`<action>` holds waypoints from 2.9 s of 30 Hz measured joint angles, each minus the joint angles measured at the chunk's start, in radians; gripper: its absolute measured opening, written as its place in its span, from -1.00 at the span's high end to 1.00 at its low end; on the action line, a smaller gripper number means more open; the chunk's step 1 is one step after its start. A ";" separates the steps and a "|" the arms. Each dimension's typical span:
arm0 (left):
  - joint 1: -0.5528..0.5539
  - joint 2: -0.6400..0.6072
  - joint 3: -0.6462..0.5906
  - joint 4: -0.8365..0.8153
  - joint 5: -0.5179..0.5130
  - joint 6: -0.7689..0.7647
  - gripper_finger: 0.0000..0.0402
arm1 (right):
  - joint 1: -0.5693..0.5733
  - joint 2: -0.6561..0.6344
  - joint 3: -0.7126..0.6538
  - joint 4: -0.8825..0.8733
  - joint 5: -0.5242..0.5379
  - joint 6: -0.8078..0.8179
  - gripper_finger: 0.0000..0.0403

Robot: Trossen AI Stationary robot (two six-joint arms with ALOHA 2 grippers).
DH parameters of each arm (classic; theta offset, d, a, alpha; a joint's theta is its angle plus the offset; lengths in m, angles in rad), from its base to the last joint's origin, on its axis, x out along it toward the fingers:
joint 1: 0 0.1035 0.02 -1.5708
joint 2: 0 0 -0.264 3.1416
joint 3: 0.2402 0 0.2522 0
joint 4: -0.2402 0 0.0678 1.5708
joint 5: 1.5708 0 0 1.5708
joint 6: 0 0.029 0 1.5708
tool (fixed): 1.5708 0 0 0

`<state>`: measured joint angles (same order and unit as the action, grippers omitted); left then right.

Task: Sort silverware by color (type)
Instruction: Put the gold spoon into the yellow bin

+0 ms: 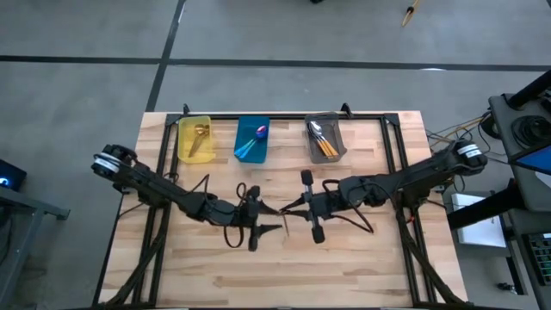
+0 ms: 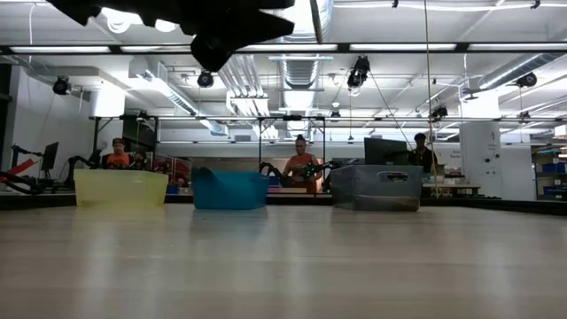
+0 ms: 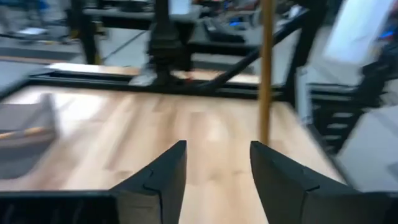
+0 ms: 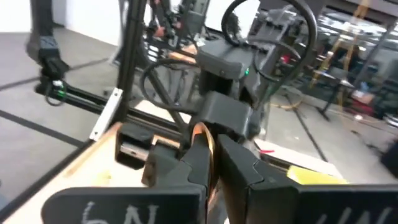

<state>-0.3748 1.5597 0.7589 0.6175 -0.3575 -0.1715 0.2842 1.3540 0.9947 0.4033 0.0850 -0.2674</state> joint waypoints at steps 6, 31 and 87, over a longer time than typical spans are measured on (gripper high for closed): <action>0.000 -0.090 0.000 -0.151 -0.190 0.034 0.13 | 0.006 -0.037 0.000 -0.047 0.216 -0.010 0.94; 0.003 -0.035 0.000 -0.083 -0.604 0.072 0.17 | 0.052 0.383 -0.004 0.736 0.937 -0.177 0.94; 0.294 -0.448 0.015 -1.002 -0.437 -0.381 1.00 | 0.037 0.074 -0.002 0.288 1.118 -0.275 0.08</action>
<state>-0.0805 1.1118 0.7736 -0.3844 -0.7947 -0.5529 0.3217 1.4278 0.9922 0.6917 1.2026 -0.5426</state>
